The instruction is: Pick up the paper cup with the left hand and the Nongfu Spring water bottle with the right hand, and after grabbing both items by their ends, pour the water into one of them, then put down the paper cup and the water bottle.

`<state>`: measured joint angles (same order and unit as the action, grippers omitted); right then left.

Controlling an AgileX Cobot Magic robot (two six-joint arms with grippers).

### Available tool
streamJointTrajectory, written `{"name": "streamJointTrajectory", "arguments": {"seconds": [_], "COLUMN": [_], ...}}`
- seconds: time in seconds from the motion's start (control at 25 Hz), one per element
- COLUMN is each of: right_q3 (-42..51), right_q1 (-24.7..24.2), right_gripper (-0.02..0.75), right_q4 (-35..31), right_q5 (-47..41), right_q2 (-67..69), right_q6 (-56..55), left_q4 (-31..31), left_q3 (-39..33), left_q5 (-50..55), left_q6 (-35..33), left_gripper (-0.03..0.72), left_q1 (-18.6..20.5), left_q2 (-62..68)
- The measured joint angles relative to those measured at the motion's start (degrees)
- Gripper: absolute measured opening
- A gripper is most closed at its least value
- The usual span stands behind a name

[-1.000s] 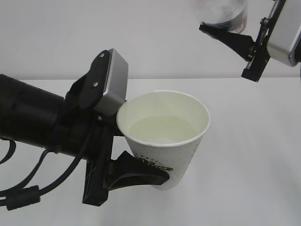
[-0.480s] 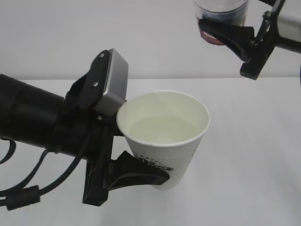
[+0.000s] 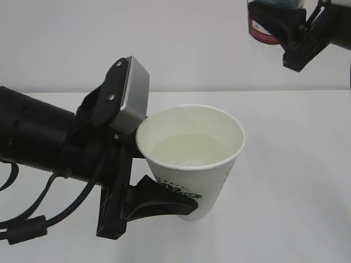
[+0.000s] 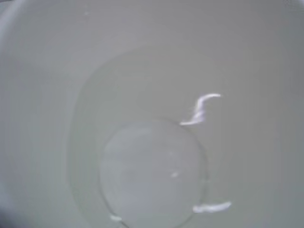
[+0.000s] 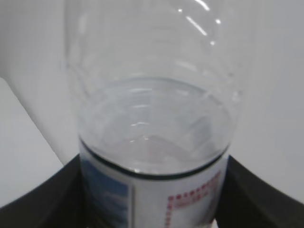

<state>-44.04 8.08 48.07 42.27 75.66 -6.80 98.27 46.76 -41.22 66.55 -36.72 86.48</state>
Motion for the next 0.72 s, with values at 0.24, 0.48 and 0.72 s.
{"name": "streamJointTrajectory", "arguments": {"seconds": [0.24, 0.48, 0.72], "right_q3": [0.0, 0.0, 0.0], "right_q1": [0.0, 0.0, 0.0], "right_gripper": [0.512, 0.512, 0.512], "right_q4": [-6.0, -13.0, -18.8], "right_q5": [-4.9, -7.2, -7.5], "right_q2": [0.0, 0.0, 3.0], "right_q6": [0.0, 0.0, 1.5], "left_q4": [-0.3, -1.2, -1.8], "left_q3": [0.0, 0.0, 0.0], "left_q5": [0.0, 0.0, 0.0], "left_q6": [0.0, 0.0, 0.0], "left_gripper": [0.492, 0.492, 0.492], "left_q1": [0.0, 0.0, 0.0], "left_q2": [0.0, 0.0, 0.0]}}
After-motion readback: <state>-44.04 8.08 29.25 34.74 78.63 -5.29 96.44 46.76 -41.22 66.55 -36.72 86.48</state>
